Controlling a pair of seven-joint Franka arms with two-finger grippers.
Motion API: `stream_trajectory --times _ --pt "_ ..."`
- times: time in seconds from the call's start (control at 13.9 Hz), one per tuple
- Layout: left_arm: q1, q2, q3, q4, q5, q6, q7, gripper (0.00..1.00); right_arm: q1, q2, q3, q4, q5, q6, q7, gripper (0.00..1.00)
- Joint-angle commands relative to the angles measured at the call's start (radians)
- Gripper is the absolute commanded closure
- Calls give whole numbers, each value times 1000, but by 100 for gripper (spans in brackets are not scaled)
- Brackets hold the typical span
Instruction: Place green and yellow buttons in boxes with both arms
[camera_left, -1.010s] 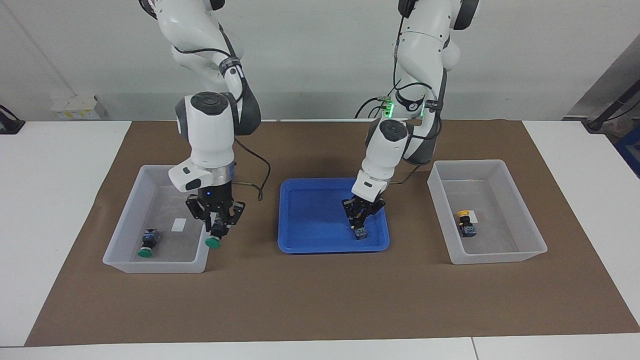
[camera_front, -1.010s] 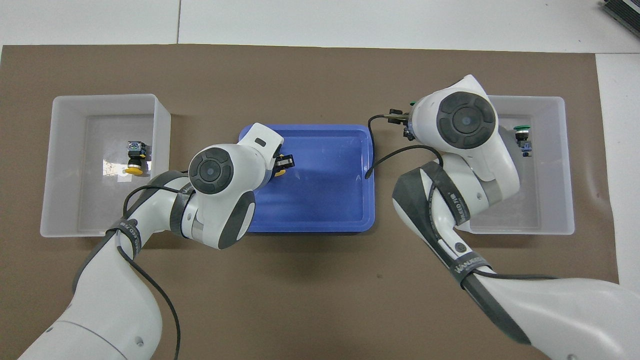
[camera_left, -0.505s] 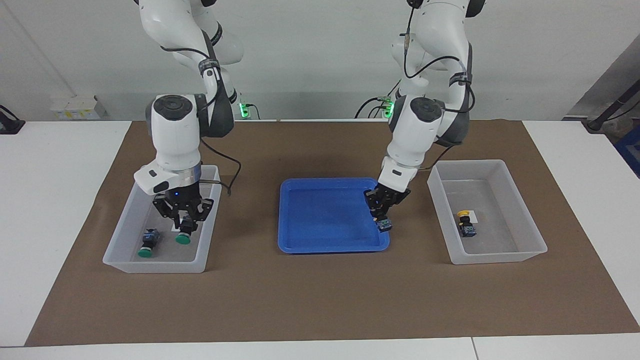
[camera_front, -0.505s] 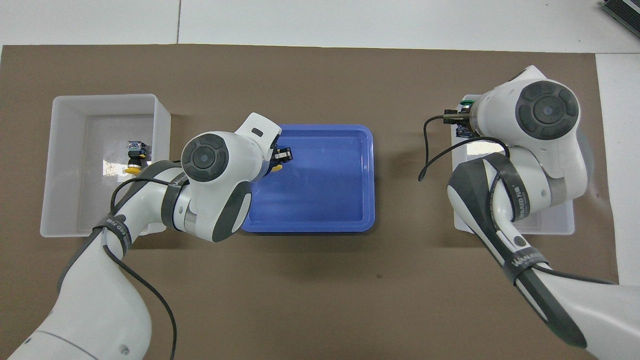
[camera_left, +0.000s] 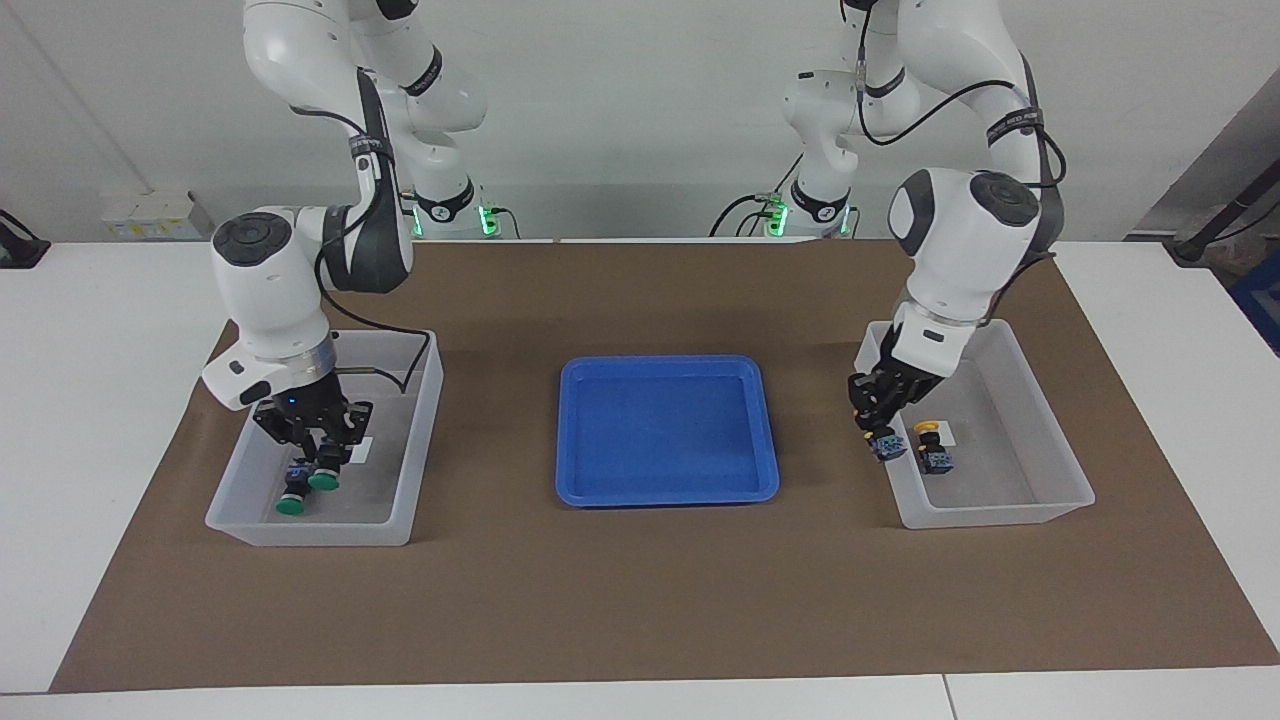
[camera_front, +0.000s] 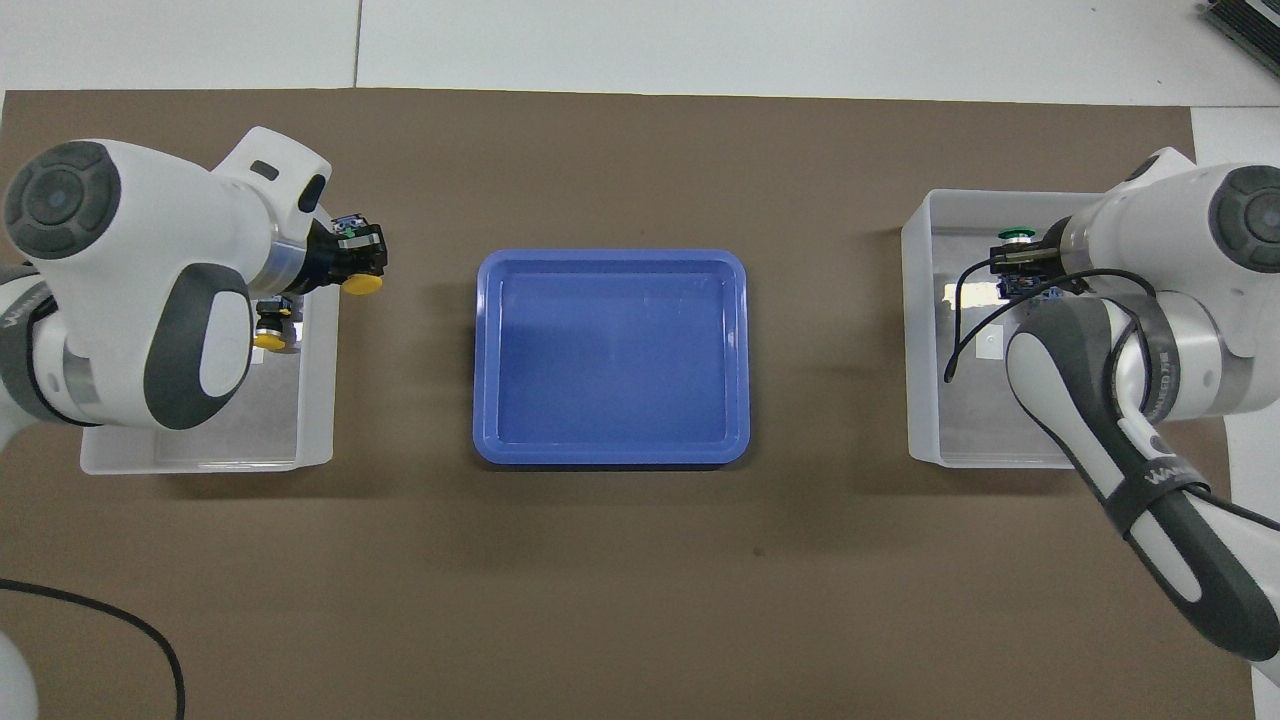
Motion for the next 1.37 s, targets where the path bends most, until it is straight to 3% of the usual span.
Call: stream_trajectory --times 0.0,0.22,0.43,0.51,0.58,0.65,0.72,0.79,0.87,0.94,1.08,1.3 --pt "99 -10 -10 -9 17 -18 170 100 -25 43 13 -7 25 71 -39 100" --pt "190 -28 -9 -60 17 8 339 100 -51 83 12 -7 25 99 -57 100" --pt "228 -69 -9 -231 17 165 379 100 -54 89 12 -27 25 108 -60 99" --pt "246 -70 -10 -276 17 213 382 100 -54 89 12 -27 25 107 -59 86" --pt "251 -65 -10 -301 16 242 394 100 -51 89 12 -27 25 101 -57 61" --pt "253 -60 -9 -315 16 255 408 100 -51 89 12 -25 25 95 -57 29" --pt "254 -57 -9 -319 17 257 414 100 -51 85 12 -25 25 90 -56 14" --pt "260 -54 -10 -319 17 258 415 85 -51 76 12 -24 25 84 -54 9" --pt "265 -53 -10 -321 17 257 415 63 -49 65 13 -21 25 66 -54 5" --pt "265 -53 -10 -321 17 257 415 24 -49 50 13 -16 25 43 -54 3" --pt "263 -50 -9 -310 17 251 431 10 -40 -2 13 -13 25 -8 -47 0" --pt "248 -44 -10 -219 17 167 445 11 -29 -107 15 -4 73 -109 2 0"
